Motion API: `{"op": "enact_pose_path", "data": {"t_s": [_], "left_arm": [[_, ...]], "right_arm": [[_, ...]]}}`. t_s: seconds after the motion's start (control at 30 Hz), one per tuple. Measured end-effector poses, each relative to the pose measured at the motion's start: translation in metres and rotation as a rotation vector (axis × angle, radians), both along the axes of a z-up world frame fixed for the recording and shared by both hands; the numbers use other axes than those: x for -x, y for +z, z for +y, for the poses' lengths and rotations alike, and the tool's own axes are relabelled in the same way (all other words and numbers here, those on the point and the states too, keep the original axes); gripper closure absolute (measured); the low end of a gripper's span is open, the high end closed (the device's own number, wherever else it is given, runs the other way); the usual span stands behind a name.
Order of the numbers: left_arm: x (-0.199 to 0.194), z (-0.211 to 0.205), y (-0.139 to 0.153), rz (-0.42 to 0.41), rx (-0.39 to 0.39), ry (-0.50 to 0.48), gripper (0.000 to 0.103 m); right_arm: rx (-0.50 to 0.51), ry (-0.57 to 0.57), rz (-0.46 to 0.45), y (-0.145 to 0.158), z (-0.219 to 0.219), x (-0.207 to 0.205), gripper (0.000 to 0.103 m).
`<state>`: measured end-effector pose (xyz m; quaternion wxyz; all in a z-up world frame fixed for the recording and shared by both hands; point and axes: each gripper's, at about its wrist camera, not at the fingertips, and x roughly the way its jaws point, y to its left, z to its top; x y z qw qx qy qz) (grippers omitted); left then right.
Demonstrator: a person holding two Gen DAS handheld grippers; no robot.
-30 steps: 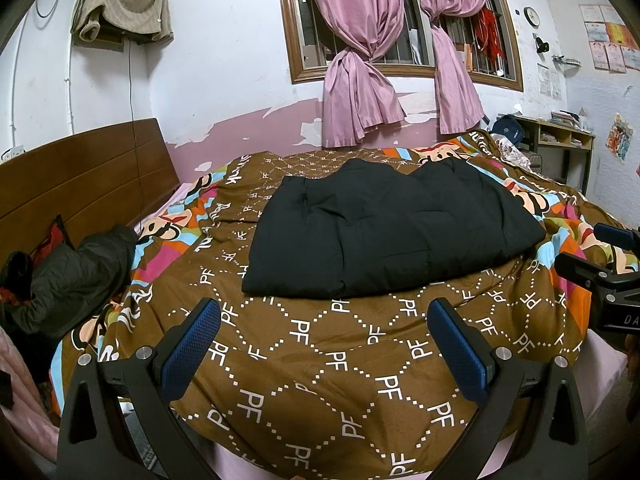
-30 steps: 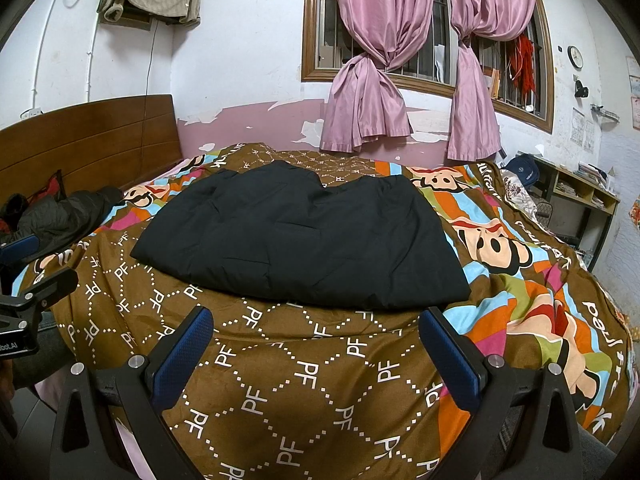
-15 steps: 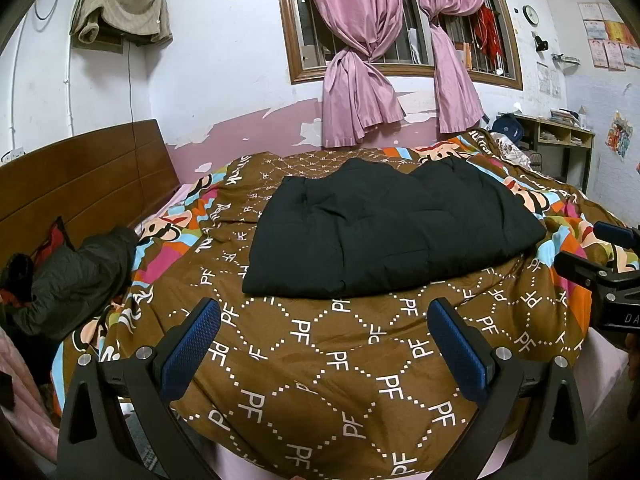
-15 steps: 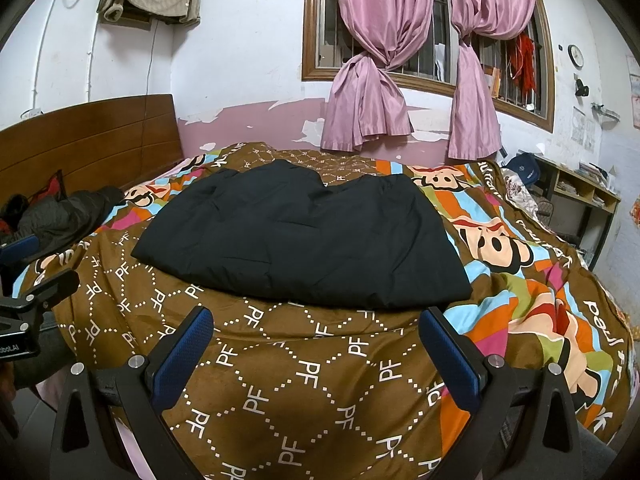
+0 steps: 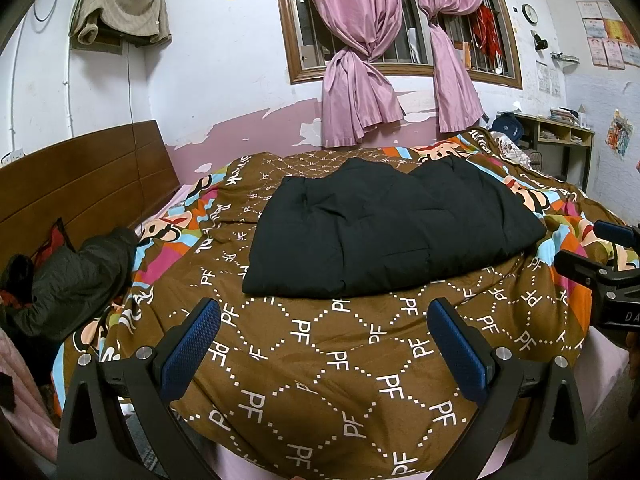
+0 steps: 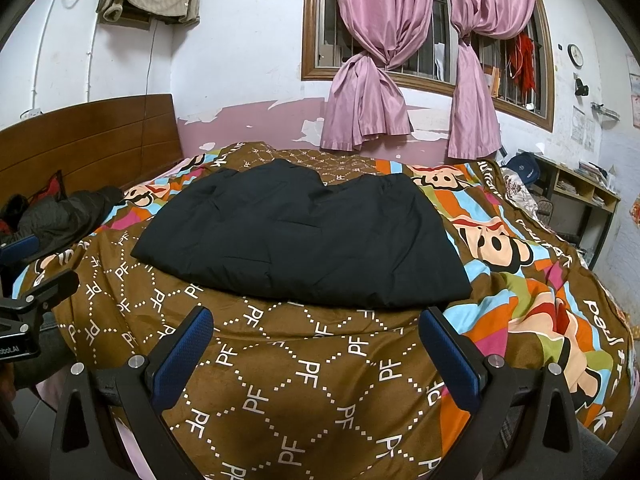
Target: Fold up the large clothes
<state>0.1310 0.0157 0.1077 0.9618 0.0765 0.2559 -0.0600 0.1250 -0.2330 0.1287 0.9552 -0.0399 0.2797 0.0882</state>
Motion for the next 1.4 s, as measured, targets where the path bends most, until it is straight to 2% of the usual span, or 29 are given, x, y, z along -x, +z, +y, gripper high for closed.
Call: {"op": "enact_pose_path", "data": {"t_s": [0.7, 0.97, 1.4], "left_arm": [[0.001, 0.002, -0.001, 0.001, 0.004, 0.001, 0.002], [0.006, 0.016, 0.006, -0.071, 0.017, 0.045, 0.002], [0.004, 0.029, 0.003, -0.061, 0.008, 0.032, 0.002]], "right_arm": [[-0.001, 0.0, 0.001, 0.001, -0.001, -0.001, 0.0], [-0.001, 0.0, 0.002, 0.002, -0.001, -0.001, 0.0], [-0.001, 0.0, 0.006, 0.001, 0.0, -0.001, 0.0]]}}
